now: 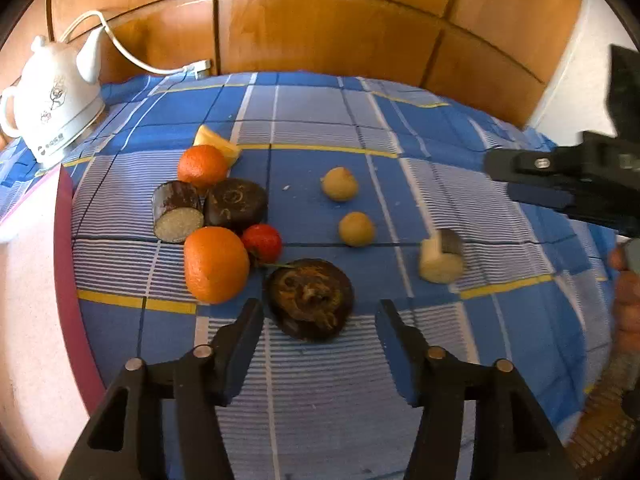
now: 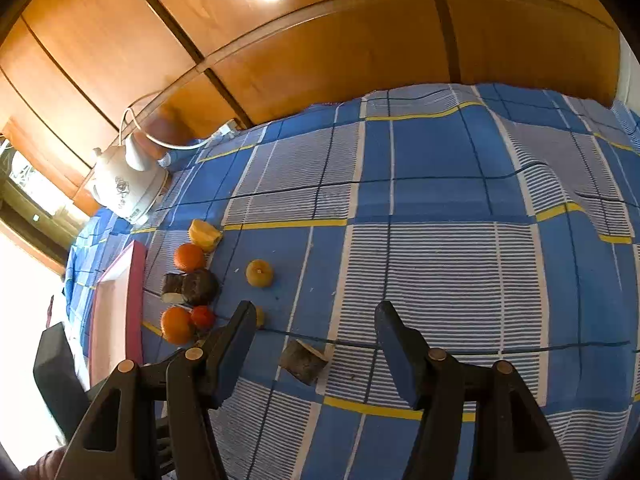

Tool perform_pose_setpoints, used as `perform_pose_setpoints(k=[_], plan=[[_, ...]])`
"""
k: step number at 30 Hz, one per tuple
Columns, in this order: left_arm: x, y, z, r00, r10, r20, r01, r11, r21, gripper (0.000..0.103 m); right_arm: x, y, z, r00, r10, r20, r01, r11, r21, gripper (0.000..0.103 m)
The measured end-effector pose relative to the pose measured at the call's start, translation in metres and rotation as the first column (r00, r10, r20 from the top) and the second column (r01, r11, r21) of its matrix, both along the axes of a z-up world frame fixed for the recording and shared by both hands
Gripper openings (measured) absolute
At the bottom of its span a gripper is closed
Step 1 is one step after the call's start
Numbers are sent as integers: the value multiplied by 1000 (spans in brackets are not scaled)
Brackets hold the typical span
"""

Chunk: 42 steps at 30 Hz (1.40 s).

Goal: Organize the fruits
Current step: 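Close the left tool on the dark round fruit while the right tool nears a yellow fruit, then drop the dark fruit into the pink tray while the right tool grasps the yellow fruit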

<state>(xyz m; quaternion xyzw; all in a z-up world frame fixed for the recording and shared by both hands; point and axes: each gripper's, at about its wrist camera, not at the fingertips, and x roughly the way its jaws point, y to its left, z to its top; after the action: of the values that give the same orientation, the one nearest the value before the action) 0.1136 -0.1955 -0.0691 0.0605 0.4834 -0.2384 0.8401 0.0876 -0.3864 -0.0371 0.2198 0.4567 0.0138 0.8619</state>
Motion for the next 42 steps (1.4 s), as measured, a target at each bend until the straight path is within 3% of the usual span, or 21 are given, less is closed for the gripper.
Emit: perform_pose_setpoints(k=[3,7,12,15,19,25,26,28,29,36,37,39,42], plan=[[4,1,-10,1000,9,-6,-9,1000,-1,48,3,5,-3,1000,21,-12,-21,1000,-6,62],[-3,6,-7,1000,2,14,-1,999,-32,48,6,10,-9,998,55,-37,-55,998,-2,63],[-22,31,12,999,-1,41,5,996,-90,46,8,31,-7,989,147,-14,-148,987,-67,62],[-31,54,32,997,3,73,6,991,-131,18,12,50,-9,977,215,-9,-215,970,-114,58],[-30,85,54,993,46,106,-27,984,-176,18,25,74,-17,962,269,-39,-272,948,-166,54],[-33,93,49,997,3,80,10,986,-168,22,32,82,-30,958,278,-76,-288,936,-204,52],[-35,90,47,998,-13,68,24,985,-173,26,32,79,-30,959,272,-74,-282,940,-193,52],[-35,80,40,999,-17,45,24,983,-180,62,33,73,-31,964,257,-67,-265,950,-166,52],[-35,76,37,999,-11,48,19,985,-171,65,33,70,-30,966,251,-62,-258,954,-153,52],[-24,44,6,999,2,32,-1,998,-58,69,38,71,-26,966,255,-35,-258,959,-120,52],[-22,43,1,1000,5,21,-4,999,-47,66,39,72,-26,966,258,-33,-260,958,-118,52],[-18,40,-7,1000,-5,0,5,1000,-27,51,41,75,-27,963,269,-34,-271,955,-119,52],[-23,40,-9,999,-17,34,18,1000,-23,51,45,81,-33,956,290,-49,-294,946,-137,52]])
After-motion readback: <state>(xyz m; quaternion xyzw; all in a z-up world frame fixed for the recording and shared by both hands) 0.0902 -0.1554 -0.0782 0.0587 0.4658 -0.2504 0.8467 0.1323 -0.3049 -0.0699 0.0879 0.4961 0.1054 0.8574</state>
